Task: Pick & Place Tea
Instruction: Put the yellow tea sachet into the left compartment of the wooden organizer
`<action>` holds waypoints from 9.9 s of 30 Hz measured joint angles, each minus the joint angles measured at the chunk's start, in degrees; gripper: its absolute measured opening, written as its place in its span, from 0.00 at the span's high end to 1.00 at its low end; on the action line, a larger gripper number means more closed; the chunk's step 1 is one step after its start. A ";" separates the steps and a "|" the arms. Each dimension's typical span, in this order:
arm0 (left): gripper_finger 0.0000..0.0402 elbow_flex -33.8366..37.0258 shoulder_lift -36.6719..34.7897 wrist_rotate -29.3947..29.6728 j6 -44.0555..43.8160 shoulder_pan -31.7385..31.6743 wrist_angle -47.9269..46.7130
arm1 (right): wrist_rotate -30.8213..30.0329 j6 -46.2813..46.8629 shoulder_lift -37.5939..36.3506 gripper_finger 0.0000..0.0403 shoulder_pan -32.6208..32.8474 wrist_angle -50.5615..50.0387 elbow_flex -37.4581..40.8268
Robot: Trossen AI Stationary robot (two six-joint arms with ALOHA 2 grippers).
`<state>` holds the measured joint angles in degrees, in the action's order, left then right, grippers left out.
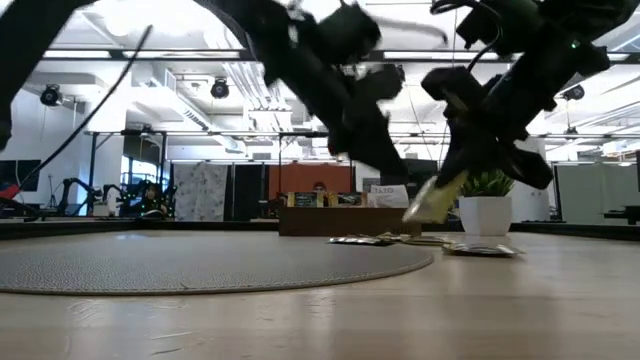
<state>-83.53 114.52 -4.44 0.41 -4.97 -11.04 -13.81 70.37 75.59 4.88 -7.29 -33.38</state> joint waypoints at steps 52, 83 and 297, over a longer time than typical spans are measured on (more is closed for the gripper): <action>0.61 16.27 -15.13 57.28 13.92 7.79 15.18 | 9.82 4.55 5.89 0.96 -18.61 19.63 -14.37; 0.96 16.35 -15.13 53.58 15.82 6.45 13.82 | 9.75 -0.35 5.92 0.85 -19.39 19.52 -14.19; 0.54 55.92 -58.58 22.33 -6.41 -20.92 18.63 | 16.60 -96.54 59.54 0.92 -28.76 -52.97 -92.16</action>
<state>-27.62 55.94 17.89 -6.00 -25.89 7.60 2.79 -26.17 135.13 -23.88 -60.26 -125.54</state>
